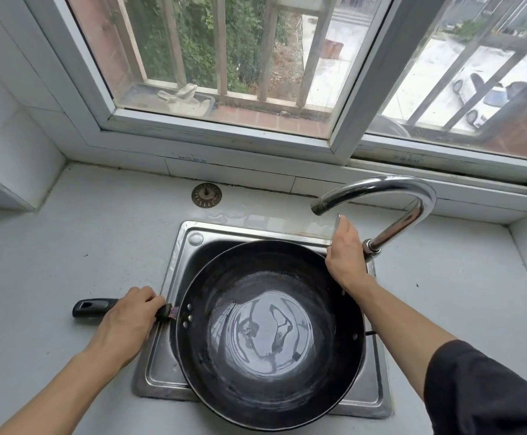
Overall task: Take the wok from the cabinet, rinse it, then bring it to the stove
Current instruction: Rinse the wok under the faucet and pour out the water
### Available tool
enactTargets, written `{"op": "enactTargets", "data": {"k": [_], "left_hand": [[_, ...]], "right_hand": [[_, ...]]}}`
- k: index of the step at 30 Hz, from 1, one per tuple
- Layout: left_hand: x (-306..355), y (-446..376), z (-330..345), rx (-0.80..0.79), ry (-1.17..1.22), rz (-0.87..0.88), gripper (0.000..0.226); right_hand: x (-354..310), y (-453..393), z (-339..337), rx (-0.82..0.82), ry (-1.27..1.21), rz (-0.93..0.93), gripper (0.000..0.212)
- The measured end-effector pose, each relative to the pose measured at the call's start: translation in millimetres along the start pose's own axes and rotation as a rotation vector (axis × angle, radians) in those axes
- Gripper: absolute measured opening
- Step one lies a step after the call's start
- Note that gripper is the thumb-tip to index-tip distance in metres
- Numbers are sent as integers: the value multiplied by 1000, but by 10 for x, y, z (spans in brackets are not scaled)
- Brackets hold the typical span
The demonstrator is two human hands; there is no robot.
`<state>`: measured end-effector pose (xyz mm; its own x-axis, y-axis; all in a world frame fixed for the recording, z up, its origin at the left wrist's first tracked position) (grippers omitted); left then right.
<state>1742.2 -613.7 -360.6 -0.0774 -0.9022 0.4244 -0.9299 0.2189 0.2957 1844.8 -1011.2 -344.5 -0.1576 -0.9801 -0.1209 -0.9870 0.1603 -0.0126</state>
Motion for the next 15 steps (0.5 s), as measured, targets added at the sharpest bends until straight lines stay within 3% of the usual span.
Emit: {"op": "enactTargets", "data": {"k": [15], "left_hand": [[18, 12, -19, -7, 16, -8, 24]], "right_hand": [[-22, 26, 69, -17, 52, -73, 69]]}}
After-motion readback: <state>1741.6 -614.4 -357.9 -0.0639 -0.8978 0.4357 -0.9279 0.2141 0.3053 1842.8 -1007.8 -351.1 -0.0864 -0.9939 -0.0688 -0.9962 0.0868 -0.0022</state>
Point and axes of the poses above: each hand's wrist, its own y-axis away from the middle knuckle, its own z-axis out of the palm, x = y × z, the point moved 5 cm from there along -y, towards the middle knuckle, and after that the axes turned 13 degrees about y, right-handed, at the moved point
